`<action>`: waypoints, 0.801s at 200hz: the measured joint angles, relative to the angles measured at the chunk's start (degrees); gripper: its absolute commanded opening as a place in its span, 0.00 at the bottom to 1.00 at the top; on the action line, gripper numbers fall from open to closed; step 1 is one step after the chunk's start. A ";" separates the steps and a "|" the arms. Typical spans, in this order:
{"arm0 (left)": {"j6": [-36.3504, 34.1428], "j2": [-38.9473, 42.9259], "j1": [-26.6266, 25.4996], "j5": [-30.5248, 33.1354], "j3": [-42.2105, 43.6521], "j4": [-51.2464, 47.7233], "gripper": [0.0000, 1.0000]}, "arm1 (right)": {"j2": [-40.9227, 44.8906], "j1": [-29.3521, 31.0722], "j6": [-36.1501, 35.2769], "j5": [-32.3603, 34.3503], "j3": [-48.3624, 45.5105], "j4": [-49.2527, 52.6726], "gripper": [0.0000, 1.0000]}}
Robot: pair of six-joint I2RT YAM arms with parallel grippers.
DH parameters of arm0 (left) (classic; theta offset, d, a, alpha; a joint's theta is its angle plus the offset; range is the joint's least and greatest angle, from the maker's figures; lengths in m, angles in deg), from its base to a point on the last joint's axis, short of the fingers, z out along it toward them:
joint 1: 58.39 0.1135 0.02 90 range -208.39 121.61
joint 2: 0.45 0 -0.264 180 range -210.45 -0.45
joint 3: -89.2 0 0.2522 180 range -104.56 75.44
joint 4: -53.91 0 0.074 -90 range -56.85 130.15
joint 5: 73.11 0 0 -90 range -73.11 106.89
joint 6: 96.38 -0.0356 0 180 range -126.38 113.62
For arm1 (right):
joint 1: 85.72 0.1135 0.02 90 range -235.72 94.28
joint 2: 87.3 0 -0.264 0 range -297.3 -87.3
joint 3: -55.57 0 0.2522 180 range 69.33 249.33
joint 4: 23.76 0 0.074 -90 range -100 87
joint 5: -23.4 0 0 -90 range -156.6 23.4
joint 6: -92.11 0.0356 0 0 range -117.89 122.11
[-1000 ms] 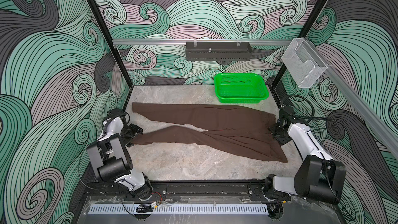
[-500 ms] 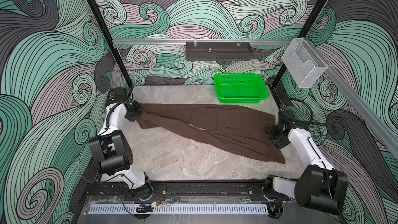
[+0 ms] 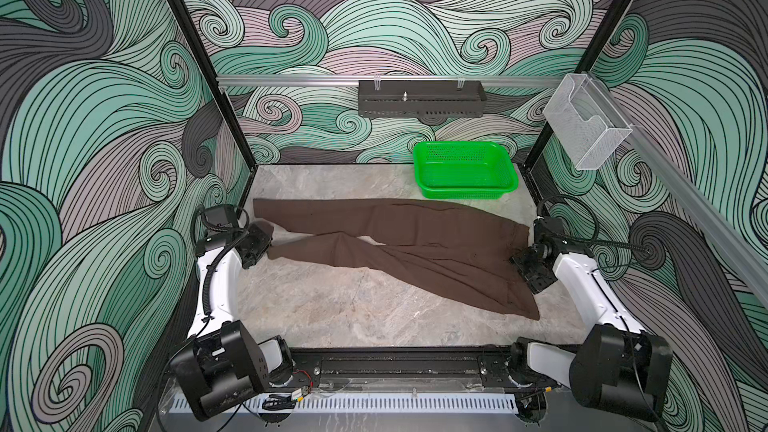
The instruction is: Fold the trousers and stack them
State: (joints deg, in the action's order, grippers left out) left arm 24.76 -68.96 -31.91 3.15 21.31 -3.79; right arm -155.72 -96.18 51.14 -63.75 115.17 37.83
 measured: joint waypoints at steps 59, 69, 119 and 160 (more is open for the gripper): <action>0.76 2.38 3.23 3.04 -6.86 -5.75 0.67 | 2.43 0.02 -0.28 0.35 -0.72 1.14 0.68; 1.36 1.66 0.76 2.32 -7.63 -5.70 0.68 | 2.40 0.13 -0.28 0.39 -0.72 1.20 0.68; 5.66 -16.24 -15.06 -3.37 -12.87 -5.44 0.69 | 2.40 0.72 -0.24 0.92 -0.72 1.33 0.68; 10.99 -24.06 -18.03 -0.81 -13.29 -6.73 0.69 | 2.89 0.98 -0.24 1.25 -1.20 1.36 0.68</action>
State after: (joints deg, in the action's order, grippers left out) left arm 35.75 -93.02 -49.94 2.34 8.02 -10.52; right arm -152.84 -95.19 50.90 -62.51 113.97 39.19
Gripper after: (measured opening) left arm 0.690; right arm 0.681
